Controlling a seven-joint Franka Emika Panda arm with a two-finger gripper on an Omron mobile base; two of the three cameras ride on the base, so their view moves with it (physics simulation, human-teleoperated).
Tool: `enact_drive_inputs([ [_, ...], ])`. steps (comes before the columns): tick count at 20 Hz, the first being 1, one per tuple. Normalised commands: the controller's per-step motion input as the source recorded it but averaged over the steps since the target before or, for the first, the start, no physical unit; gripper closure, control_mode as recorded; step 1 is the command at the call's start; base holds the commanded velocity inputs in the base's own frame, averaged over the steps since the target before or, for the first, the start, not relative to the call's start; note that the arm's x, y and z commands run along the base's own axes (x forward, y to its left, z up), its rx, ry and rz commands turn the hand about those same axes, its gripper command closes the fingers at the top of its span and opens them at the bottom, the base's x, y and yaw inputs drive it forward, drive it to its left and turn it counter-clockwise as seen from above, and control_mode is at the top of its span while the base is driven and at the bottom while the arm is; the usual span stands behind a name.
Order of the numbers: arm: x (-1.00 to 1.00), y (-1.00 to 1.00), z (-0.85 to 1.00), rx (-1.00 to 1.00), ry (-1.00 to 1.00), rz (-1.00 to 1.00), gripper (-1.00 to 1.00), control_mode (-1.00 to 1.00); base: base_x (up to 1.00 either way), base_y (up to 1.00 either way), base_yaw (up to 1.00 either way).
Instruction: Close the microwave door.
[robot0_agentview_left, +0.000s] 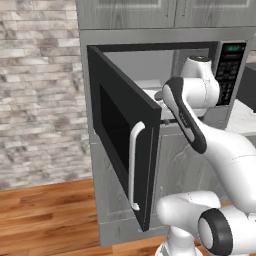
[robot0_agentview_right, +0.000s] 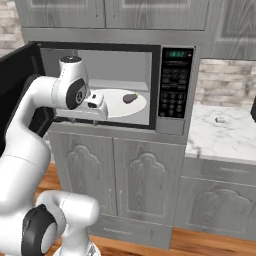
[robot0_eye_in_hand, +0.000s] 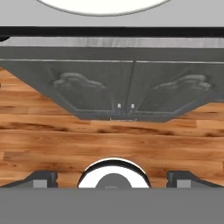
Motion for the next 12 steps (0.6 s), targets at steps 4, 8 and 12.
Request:
enact_drive_inputs([
  [4, -0.97, -0.11, 0.05, 0.02, -0.14, -0.01, -1.0, -1.0, 0.0, 0.0, 0.0],
  [8, -1.0, 0.0, 0.17, 0.0, -0.21, -0.12, -1.0, -1.0, 0.0, 0.0, 0.0],
  [12, -1.0, 0.0, 0.25, 0.0, -0.29, -0.21, -1.0, -1.0, 0.0, 0.0, 0.0],
])
